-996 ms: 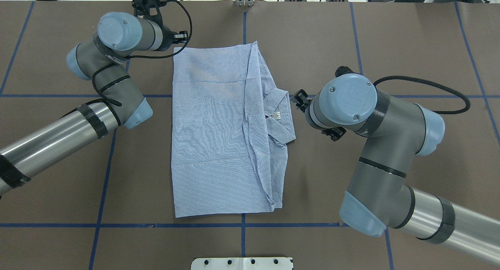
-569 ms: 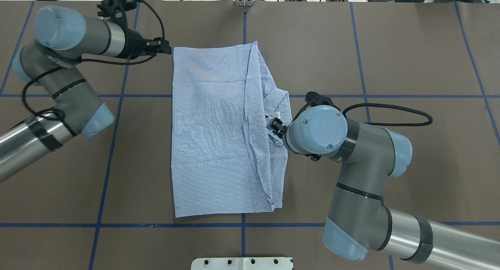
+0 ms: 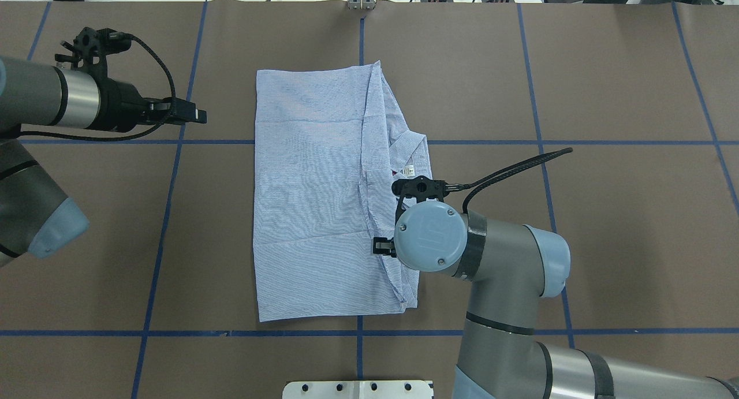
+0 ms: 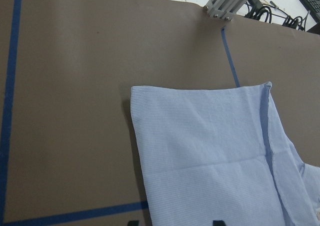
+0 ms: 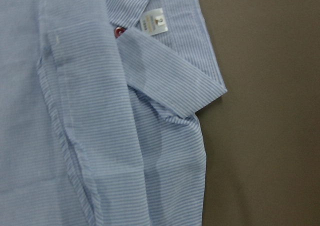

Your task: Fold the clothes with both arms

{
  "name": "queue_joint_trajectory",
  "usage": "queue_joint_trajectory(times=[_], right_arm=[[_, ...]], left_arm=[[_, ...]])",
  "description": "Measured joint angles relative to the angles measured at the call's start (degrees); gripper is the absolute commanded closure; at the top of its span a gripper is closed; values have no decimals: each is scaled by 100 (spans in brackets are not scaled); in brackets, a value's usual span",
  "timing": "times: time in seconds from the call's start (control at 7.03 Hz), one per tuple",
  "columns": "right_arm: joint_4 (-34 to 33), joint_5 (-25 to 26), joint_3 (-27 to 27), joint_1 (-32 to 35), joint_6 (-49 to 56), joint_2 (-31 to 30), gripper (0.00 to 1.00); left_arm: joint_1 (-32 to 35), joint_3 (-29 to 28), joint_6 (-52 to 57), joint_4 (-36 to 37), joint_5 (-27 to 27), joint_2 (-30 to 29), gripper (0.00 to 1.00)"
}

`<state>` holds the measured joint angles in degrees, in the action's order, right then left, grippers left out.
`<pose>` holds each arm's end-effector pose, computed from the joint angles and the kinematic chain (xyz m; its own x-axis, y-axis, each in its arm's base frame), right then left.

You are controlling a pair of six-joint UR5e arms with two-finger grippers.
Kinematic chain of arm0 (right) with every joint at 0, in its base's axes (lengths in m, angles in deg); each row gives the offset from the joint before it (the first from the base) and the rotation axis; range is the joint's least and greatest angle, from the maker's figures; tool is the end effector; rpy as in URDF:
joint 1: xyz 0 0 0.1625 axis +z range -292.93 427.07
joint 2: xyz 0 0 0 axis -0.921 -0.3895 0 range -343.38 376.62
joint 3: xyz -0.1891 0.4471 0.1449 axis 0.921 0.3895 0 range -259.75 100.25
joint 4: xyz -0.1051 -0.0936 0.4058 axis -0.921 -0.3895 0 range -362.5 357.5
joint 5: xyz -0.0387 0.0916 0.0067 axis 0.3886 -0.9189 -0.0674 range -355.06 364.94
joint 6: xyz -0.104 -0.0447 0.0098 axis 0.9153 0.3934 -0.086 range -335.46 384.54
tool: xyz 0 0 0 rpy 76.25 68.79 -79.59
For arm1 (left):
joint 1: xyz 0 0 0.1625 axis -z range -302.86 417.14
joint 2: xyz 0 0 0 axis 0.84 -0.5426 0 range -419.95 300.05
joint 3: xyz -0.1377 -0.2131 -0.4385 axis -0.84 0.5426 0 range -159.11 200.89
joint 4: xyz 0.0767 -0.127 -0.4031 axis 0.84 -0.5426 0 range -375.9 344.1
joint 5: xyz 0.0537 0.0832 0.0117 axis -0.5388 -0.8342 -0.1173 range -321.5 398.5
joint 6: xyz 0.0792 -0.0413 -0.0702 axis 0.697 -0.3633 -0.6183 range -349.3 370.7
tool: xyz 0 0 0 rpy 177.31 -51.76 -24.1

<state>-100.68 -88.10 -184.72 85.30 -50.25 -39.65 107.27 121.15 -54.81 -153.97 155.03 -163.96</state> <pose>-0.6254 -0.3398 0.2985 0.7701 -0.0224 0.6376 -0.0802 0.9881 0.1316 0.3354 -0.5302 0.4220 0.3486 0.1613 -0.9233 0.2961 0.9157 0.2717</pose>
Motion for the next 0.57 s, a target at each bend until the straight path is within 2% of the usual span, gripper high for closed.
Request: queue_joint_trajectory(times=[0.28,0.57], right_arm=[[-396,140,170,-188,794,178,0],[-457,283,339,-323,1046,211,0]], left_arm=[[7,67,-19,0,19,73,42],[13,86,-28,0,25,91,42]])
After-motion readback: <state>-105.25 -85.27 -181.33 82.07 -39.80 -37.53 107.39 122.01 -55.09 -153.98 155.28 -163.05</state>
